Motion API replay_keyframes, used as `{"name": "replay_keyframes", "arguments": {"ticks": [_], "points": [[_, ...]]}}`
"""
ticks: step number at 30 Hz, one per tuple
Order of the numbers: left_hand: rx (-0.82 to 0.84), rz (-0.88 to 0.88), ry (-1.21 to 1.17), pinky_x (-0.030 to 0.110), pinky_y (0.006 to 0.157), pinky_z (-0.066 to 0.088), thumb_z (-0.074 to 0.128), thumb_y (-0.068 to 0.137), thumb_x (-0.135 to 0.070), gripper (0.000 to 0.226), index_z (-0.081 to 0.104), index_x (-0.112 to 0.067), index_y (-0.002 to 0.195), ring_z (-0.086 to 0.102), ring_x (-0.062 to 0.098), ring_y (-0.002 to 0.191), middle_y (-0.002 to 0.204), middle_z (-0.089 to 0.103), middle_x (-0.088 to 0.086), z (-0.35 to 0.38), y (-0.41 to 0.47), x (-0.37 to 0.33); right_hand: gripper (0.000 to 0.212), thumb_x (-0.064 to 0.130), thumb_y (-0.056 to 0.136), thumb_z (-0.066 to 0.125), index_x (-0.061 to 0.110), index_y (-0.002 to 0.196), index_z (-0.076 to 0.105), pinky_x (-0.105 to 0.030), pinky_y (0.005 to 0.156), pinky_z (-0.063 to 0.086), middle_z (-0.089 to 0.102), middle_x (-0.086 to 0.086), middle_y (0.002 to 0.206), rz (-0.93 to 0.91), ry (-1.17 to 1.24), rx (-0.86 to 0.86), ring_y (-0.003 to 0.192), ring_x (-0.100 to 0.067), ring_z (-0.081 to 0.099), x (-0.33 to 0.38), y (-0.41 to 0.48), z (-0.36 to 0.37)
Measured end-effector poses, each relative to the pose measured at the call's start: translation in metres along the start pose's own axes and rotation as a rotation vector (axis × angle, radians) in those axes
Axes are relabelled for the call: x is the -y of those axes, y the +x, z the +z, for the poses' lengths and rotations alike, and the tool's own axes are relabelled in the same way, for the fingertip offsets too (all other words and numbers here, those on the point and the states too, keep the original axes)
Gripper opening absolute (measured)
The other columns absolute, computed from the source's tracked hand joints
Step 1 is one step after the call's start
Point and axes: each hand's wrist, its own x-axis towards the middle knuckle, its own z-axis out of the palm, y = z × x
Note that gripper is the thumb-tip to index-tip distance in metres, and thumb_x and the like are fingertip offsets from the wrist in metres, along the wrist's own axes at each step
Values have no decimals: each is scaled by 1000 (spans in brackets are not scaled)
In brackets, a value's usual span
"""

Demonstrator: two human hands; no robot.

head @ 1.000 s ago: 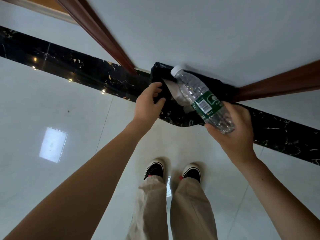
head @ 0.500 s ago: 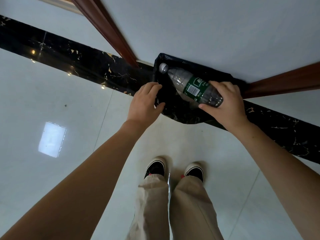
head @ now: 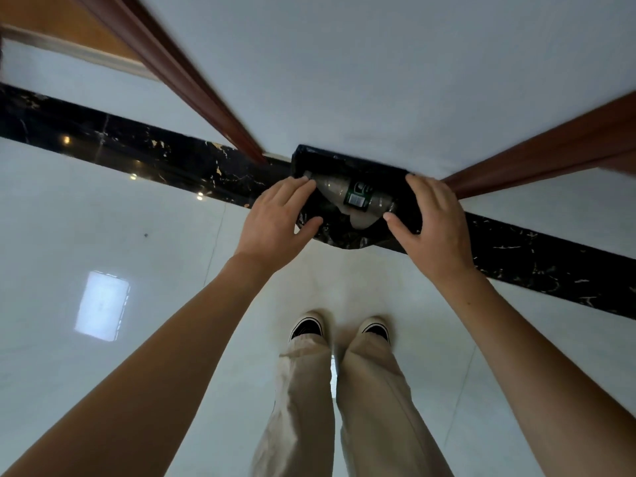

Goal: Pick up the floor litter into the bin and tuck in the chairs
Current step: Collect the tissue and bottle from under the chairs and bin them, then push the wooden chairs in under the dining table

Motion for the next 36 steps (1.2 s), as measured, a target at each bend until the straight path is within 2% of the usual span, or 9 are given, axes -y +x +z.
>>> {"name": "replay_keyframes", "arguments": {"ticks": [4,10,13,19,24,30,36], "points": [[23,14,-31,44,107,36,42,95,-41,51,47,-11,137,45,26,129,136,53,7,-114,-22,-72,54,43,95,53,4,131,52,-45,102,41,59,-12,124,31,31,-18,119,-30,51,77,-21,-112],[-72,150,-20,36,104,34,39,97,-38,45,55,-9,128,51,28,119,125,60,8,-296,-69,-197,50,45,100,39,8,130,55,-47,100,42,62,-11,122,-3,11,-81,117,-30,53,180,-62,-292],[-114,224,-10,36,104,35,35,98,-39,46,55,-10,129,51,26,120,127,60,6,-357,-94,-250,56,48,99,33,8,131,55,-44,100,42,62,-10,125,-20,-13,-140,120,-28,51,215,-77,-370],[-238,320,-61,35,106,34,29,100,-41,50,54,-11,131,49,24,124,130,59,4,-451,-120,-326,57,48,98,31,10,136,51,-43,107,36,59,-9,133,-19,-72,-295,128,-28,45,271,-125,-493],[-267,444,-126,35,106,36,29,100,-41,49,52,-13,133,48,18,125,133,57,0,-482,-128,-359,54,46,98,35,11,135,53,-42,102,40,62,-7,129,86,-120,-428,122,-28,51,287,-180,-524],[-121,649,-136,25,100,35,32,100,-38,44,54,-16,131,51,15,118,127,60,-3,-469,-144,-360,57,50,98,32,16,141,46,-42,105,40,56,-5,134,377,-107,-504,125,-24,49,297,-247,-505],[3,754,-144,24,99,36,27,98,-42,49,53,-19,133,51,13,117,127,59,-5,-470,-154,-354,58,51,97,32,16,142,45,-44,108,38,51,-4,141,595,-54,-651,131,-22,42,327,-292,-492]]}}
